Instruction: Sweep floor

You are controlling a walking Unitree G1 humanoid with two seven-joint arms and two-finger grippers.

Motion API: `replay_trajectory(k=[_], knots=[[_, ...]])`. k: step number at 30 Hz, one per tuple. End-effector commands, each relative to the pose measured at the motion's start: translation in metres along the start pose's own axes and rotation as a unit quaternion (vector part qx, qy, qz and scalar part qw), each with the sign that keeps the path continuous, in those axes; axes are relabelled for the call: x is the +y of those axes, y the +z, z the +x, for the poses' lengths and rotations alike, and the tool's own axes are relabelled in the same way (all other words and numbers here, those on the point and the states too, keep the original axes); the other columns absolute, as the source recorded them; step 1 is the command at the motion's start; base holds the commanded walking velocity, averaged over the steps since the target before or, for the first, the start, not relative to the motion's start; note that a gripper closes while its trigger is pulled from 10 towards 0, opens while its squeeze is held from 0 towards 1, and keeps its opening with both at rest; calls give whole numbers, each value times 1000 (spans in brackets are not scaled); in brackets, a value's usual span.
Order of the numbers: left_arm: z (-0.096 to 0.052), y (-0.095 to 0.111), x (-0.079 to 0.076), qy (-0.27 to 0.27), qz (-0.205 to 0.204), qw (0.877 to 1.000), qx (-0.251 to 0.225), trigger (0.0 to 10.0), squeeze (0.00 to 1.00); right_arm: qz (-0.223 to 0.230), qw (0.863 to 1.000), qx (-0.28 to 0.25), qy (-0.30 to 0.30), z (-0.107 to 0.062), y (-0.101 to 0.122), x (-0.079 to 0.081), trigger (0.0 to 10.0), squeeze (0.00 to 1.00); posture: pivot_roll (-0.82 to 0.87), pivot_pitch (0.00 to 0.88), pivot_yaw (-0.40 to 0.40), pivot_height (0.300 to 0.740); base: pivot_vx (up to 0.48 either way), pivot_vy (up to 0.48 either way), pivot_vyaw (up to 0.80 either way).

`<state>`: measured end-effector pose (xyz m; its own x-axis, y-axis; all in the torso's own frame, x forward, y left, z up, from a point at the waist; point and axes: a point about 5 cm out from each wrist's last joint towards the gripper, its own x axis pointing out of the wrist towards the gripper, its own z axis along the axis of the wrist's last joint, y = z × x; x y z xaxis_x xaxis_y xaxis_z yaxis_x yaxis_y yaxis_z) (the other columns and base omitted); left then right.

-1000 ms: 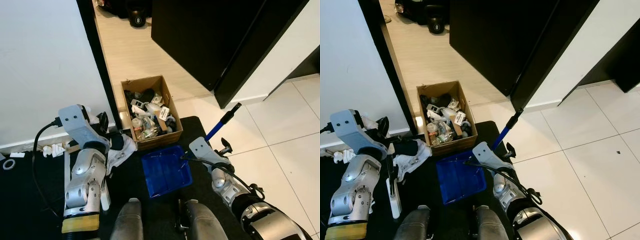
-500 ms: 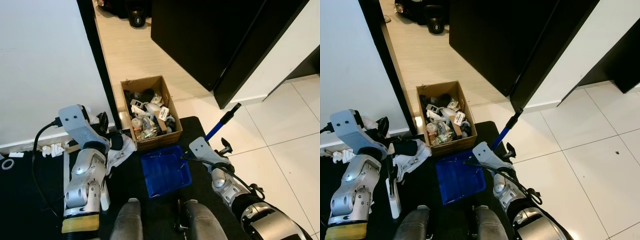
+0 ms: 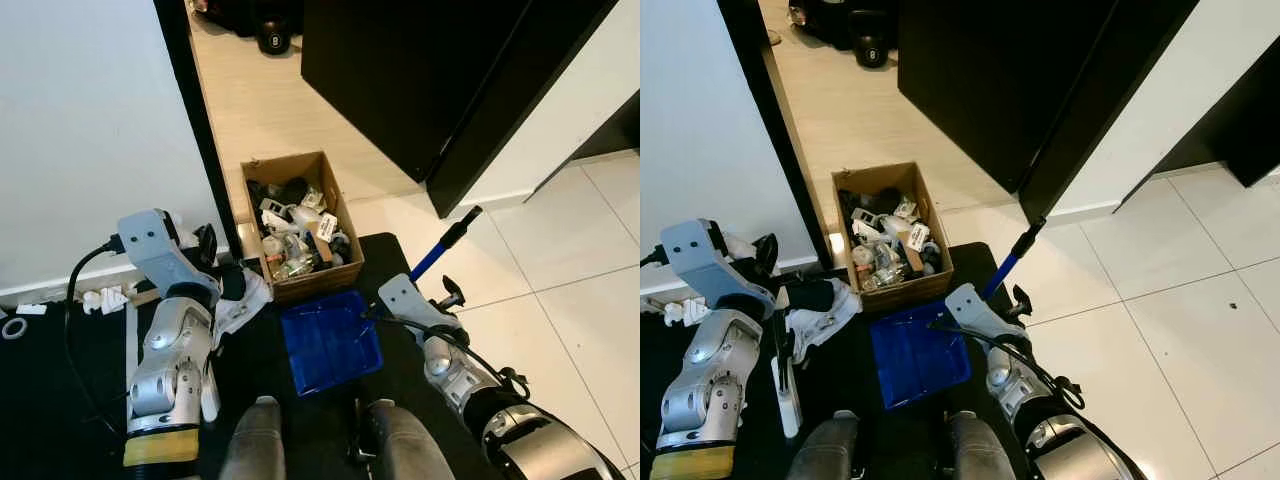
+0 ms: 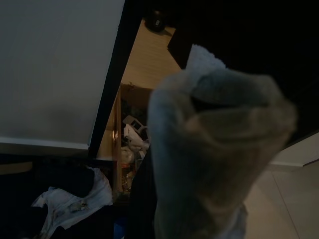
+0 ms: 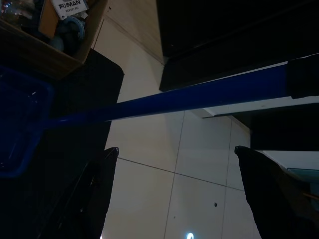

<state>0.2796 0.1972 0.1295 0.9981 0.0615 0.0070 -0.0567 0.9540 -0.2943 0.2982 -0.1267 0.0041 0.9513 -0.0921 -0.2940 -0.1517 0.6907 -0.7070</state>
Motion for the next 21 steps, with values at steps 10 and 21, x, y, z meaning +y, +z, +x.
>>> replay_trajectory(k=[10, 21], knots=[[-3, -4, -2, 3, 2, 1000, 3, 10000, 0, -4, 1000, 18, 7, -4, -12, 2, 10000, 0, 147, 211, -116, 740, 0, 0, 0], [-3, -4, -3, 1, 1, 1000, 3, 10000, 0, -3, 1000, 18, 7, -4, -11, 2, 10000, 0, 145, 214, -116, 740, 0, 0, 0]])
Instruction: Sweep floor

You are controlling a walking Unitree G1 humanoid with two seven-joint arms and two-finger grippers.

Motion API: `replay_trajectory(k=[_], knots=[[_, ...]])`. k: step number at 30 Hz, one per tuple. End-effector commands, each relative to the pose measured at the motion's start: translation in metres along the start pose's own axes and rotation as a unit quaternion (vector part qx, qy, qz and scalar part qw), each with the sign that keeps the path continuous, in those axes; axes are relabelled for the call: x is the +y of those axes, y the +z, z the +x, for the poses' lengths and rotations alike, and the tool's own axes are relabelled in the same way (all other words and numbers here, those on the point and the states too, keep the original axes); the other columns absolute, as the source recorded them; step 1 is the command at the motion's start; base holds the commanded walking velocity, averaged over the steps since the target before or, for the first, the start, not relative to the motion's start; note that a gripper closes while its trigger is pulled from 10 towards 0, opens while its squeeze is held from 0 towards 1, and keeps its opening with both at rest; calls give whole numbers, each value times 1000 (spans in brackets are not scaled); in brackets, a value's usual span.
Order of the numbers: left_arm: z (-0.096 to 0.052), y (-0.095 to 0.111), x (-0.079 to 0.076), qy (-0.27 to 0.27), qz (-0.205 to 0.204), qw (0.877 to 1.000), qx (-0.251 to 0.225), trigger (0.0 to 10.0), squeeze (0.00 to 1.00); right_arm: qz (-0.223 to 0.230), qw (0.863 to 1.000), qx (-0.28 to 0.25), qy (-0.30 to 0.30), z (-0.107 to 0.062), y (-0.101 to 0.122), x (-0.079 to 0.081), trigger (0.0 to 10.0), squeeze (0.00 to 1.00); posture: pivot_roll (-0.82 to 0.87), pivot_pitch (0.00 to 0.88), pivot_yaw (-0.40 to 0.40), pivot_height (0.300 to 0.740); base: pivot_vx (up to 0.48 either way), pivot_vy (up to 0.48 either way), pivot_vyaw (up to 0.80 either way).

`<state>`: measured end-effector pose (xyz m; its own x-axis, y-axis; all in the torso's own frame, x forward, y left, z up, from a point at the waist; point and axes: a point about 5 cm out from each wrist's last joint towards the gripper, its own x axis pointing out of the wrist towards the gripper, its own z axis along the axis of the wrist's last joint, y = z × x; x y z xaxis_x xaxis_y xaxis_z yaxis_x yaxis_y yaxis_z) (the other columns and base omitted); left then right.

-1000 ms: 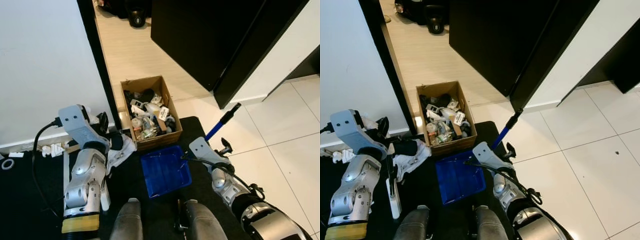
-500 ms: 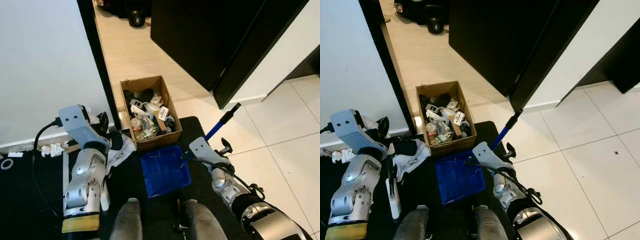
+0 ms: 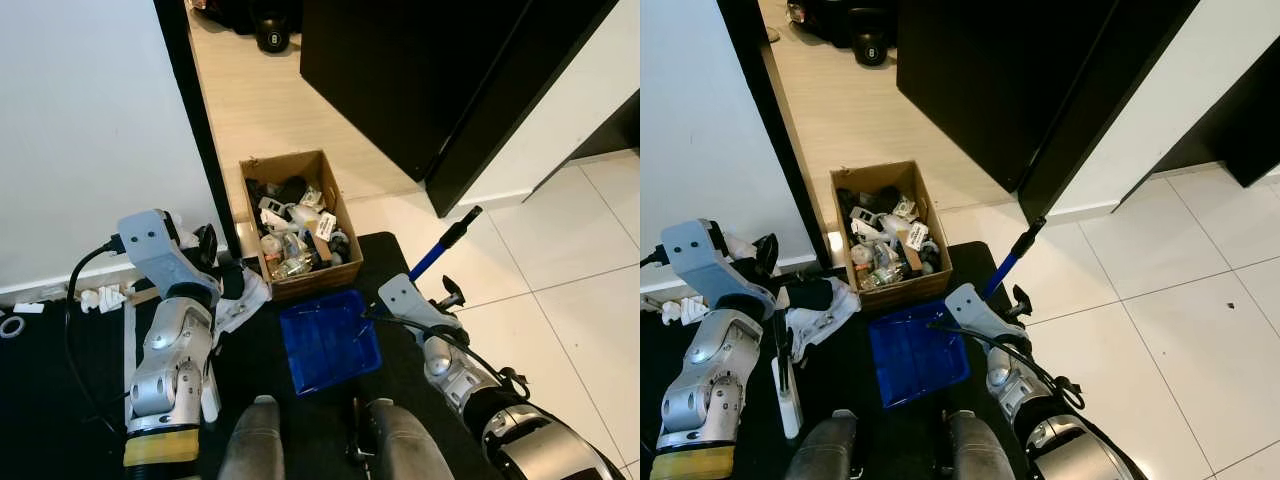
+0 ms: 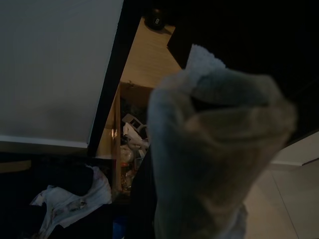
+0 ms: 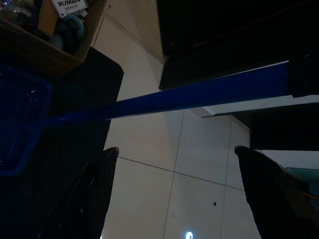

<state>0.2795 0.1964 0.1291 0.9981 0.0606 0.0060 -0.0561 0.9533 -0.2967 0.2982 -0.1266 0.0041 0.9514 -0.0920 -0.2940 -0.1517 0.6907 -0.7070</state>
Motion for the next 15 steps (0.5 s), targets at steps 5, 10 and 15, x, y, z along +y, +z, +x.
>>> replay_trajectory(k=[5, 10, 15], knots=[[-3, -3, -3, 1, 2, 1000, 1, 10000, 0, -3, 1000, 18, 7, -4, -12, 2, 10000, 0, 144, 213, -116, 740, 0, 0, 0], [-2, -3, -3, 0, 2, 1000, 1, 10000, 0, -3, 1000, 18, 7, -4, -12, 2, 10000, 0, 144, 214, -117, 740, 0, 0, 0], [-2, -3, -4, 0, 2, 1000, 2, 10000, 0, -3, 1000, 18, 7, -3, -11, 2, 10000, 0, 143, 215, -116, 740, 0, 0, 0]])
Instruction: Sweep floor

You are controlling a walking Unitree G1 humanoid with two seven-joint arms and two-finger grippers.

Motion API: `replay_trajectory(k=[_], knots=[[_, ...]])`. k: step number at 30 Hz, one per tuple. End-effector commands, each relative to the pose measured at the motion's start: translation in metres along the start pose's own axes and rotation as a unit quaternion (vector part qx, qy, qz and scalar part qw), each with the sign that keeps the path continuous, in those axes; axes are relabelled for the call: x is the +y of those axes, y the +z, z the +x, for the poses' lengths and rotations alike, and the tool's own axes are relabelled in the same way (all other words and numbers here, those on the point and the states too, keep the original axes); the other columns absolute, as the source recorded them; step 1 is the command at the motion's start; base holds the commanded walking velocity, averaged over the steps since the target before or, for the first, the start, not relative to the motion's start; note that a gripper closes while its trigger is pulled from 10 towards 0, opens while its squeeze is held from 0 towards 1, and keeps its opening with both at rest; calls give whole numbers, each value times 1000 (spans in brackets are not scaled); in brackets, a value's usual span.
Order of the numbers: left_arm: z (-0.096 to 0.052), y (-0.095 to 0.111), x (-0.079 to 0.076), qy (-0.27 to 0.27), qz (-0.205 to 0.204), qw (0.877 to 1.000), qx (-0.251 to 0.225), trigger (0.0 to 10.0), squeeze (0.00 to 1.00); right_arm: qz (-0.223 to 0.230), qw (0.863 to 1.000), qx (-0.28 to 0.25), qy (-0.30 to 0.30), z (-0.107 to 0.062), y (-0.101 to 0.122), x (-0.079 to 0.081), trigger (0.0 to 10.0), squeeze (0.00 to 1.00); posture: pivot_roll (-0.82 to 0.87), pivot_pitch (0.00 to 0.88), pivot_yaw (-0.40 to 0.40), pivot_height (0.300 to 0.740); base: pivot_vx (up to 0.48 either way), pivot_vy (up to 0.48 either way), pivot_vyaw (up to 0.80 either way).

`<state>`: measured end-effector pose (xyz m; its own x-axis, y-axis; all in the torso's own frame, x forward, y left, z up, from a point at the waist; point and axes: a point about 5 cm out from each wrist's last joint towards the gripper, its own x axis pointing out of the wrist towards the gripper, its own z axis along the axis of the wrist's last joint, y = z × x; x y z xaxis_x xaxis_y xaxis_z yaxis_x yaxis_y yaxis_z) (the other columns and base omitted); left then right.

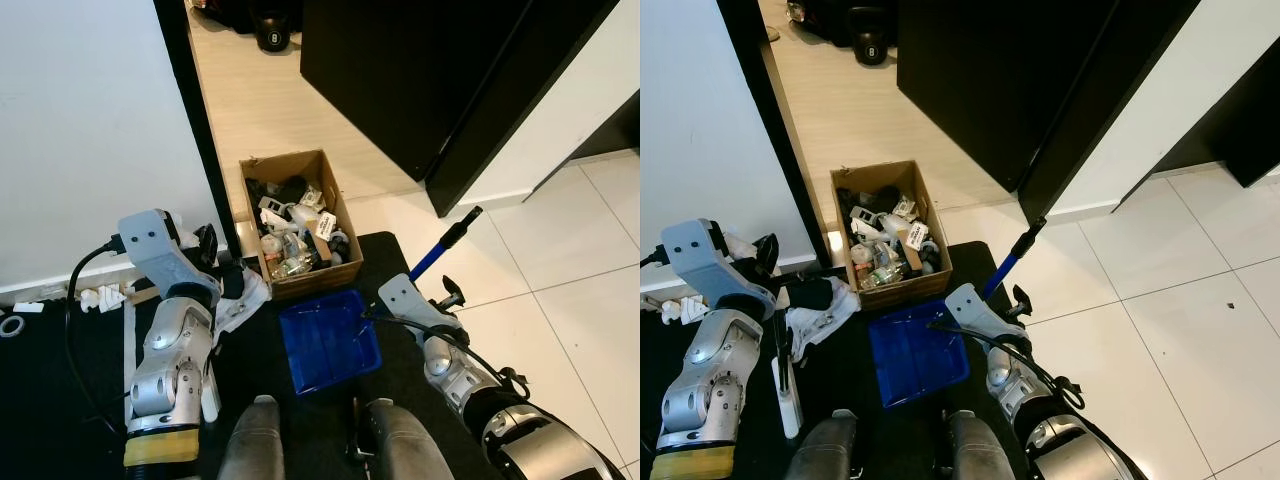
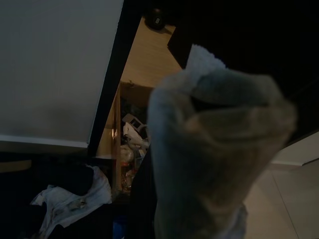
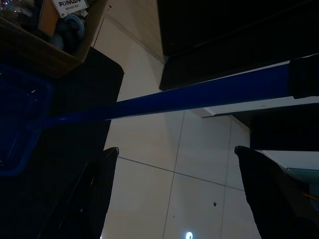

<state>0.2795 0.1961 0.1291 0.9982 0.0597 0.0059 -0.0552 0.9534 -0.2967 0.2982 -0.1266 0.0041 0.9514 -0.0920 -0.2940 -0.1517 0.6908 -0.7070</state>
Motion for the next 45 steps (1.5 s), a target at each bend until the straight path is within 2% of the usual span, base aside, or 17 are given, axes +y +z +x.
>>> replay_trajectory(k=[1, 45], knots=[[-3, -3, -3, 0, 2, 1000, 2, 10000, 0, -3, 1000, 18, 7, -3, -11, 2, 10000, 0, 143, 215, -117, 740, 0, 0, 0], [-4, -2, 0, 3, 4, 1000, 3, 10000, 0, -3, 1000, 17, 7, -5, -11, 4, 10000, 0, 140, 217, -104, 740, 0, 0, 0]])
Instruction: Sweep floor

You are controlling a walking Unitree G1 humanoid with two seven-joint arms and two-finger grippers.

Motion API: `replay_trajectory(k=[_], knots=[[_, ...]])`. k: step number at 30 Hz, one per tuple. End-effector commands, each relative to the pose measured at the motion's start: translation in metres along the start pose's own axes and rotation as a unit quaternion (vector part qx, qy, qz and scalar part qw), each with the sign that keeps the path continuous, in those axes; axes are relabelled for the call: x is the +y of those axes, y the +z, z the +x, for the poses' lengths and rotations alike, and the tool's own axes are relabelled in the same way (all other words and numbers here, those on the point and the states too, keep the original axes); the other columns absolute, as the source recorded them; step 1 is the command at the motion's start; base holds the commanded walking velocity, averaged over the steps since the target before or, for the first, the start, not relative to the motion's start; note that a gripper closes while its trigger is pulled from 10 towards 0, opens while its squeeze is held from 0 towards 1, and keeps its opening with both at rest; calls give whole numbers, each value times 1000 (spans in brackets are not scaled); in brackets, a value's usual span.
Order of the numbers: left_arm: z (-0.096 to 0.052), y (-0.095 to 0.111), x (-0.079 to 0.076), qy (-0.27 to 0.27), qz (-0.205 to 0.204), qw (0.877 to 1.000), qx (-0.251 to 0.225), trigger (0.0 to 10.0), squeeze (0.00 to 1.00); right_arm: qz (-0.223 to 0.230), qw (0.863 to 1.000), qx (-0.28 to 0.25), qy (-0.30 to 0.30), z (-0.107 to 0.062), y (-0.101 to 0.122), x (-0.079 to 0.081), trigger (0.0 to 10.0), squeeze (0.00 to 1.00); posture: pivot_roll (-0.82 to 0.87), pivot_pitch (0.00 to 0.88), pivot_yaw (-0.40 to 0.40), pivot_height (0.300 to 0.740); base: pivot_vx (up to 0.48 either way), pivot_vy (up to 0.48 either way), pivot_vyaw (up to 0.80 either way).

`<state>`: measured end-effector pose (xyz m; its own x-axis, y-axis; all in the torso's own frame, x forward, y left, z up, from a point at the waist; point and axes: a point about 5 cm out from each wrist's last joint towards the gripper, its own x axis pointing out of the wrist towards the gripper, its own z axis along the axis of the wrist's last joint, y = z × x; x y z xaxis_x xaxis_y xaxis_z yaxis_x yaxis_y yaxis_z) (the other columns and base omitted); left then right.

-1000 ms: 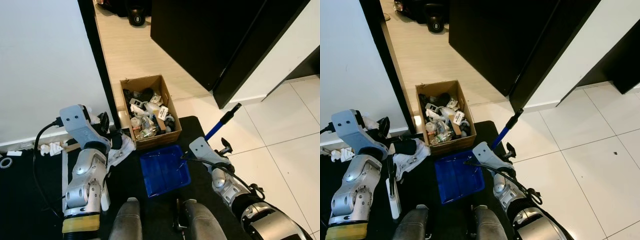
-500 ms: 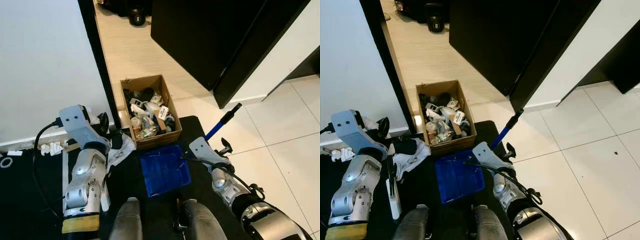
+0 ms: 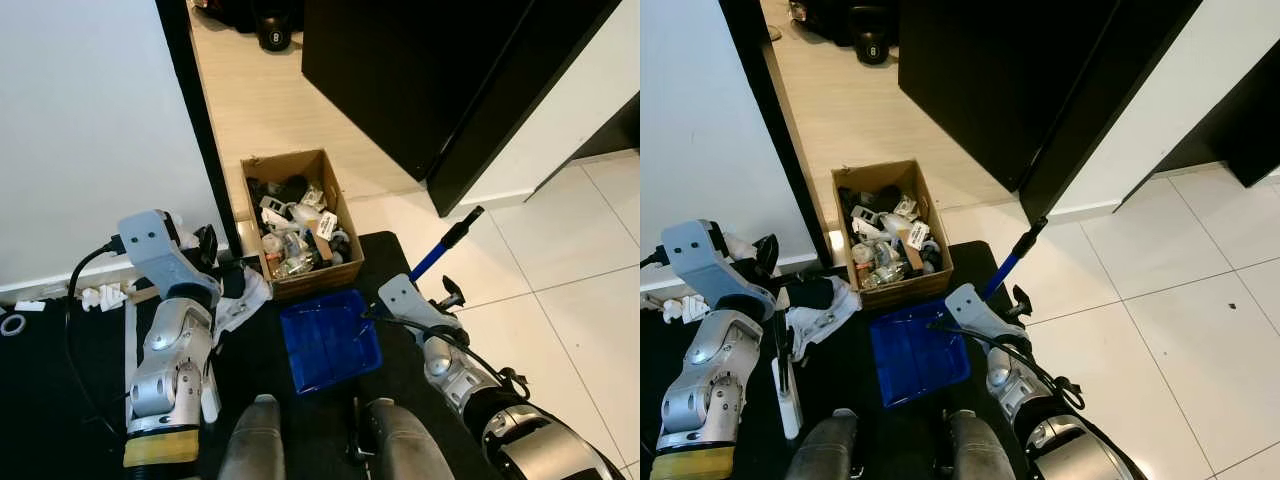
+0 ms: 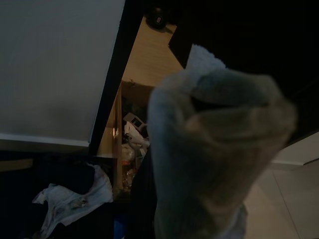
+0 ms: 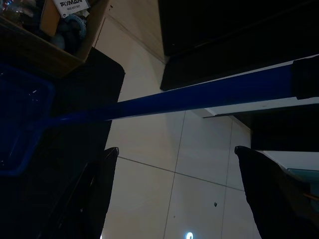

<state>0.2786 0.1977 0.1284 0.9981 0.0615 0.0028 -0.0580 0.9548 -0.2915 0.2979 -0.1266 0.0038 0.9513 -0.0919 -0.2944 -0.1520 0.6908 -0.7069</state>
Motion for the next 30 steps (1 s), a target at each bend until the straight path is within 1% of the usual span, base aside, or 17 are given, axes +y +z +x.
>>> replay_trajectory(k=[1, 30], knots=[[-3, -2, -2, 1, 1, 1000, 2, 10000, 0, -3, 1000, 17, 7, -4, -11, 3, 10000, 0, 139, 217, -103, 740, 0, 0, 0], [-2, -2, -3, -1, 0, 1000, 3, 10000, 0, -3, 1000, 17, 7, -4, -11, 3, 10000, 0, 135, 218, -103, 740, 0, 0, 0]])
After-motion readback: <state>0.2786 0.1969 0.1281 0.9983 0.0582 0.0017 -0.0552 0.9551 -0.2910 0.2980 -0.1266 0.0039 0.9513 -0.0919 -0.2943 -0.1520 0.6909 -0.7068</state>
